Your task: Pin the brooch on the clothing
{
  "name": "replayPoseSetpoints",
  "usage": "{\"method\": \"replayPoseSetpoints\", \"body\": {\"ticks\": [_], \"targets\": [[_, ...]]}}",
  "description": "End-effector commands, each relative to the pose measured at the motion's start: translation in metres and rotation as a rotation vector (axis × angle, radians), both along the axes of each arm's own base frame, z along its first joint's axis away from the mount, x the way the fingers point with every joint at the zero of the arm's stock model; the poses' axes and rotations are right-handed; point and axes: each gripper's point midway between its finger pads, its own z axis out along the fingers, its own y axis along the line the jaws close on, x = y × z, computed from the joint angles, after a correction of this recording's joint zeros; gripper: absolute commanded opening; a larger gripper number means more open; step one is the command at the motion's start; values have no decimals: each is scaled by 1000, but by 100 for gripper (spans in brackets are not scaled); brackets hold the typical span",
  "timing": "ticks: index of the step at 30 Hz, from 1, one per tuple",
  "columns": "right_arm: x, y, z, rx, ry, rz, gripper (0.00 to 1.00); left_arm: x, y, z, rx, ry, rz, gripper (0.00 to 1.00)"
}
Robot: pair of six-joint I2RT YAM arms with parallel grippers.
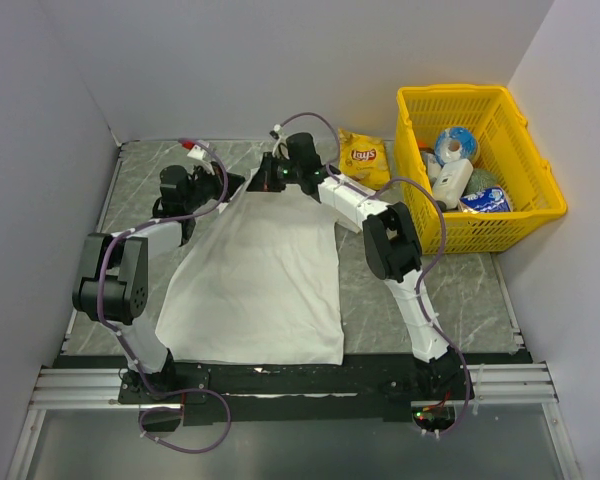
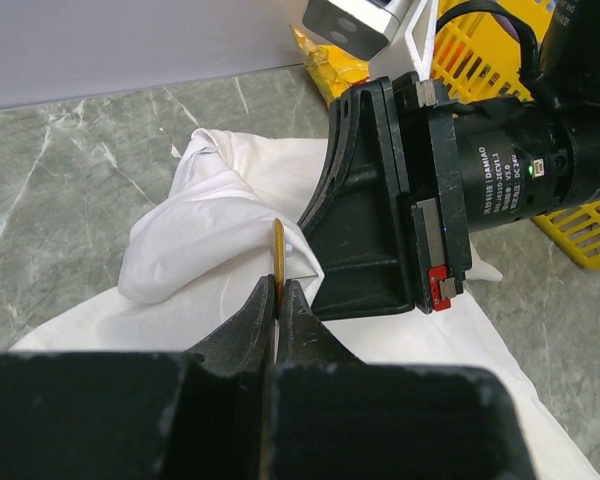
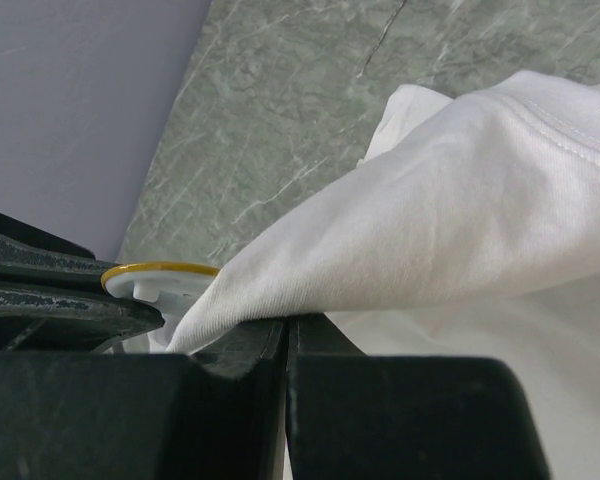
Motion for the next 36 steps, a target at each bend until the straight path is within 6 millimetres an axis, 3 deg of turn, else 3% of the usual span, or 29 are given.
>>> {"method": "replayPoseSetpoints", "body": {"ticks": [1,2,3,4,5,6,7,8,9,11,12,14,17,18,19,21,22,24,25,28,33,36], "targets": [[-7,-1,17,3,-60,22,7,-10,-13,57,-31,-162,-73,1],[-9,-6,19,-9,-73,12,33,-8,-11,54,-16,-164,-64,1],[-18,-14,4,-44,-57,10,43,-6,-10,50,-9,-147,-50,1],[-21,-21,24,-32,-98,4,47,-4,-9,48,-4,-146,-43,1],[-25,-26,26,-39,-102,3,54,-2,-6,48,5,-151,-33,1],[-33,-35,14,-62,-85,5,57,-2,-6,46,7,-148,-29,1],[-35,-43,31,-48,-110,-3,60,-2,-5,43,10,-144,-27,1],[-38,-48,33,-47,-111,-3,64,-2,-4,43,12,-146,-26,1],[-41,-56,26,-46,-96,-11,65,-2,-4,43,15,-146,-30,1],[-37,-72,49,10,-139,-37,69,-3,-3,42,22,-151,-28,1],[-43,-76,48,35,-111,-32,69,-4,-3,41,27,-153,-28,1],[-41,-86,64,82,-125,-41,70,-4,-3,41,33,-155,-28,1],[-34,-85,76,128,-121,-48,79,-5,-3,39,40,-148,-33,1],[-28,-82,88,147,-130,-51,81,-5,-3,40,42,-152,-36,1],[-25,-77,80,152,-103,-33,80,-7,-3,41,42,-153,-37,1],[-17,-69,92,190,-92,-28,81,-8,-3,42,42,-159,-39,1],[-12,-64,82,192,-66,-21,80,-9,-3,43,40,-164,-40,1],[-5,-56,92,210,-66,-11,79,-10,-3,44,40,-164,-42,1],[-4,-50,79,196,-34,-5,79,-10,-3,46,40,-167,-42,1],[-3,-40,76,195,-20,21,78,-10,-4,49,34,-171,-47,1],[-5,-34,70,185,-1,28,75,-12,-4,52,33,-174,-49,1],[-5,-32,68,187,0,30,68,-13,-5,54,29,-179,-55,1]]}}
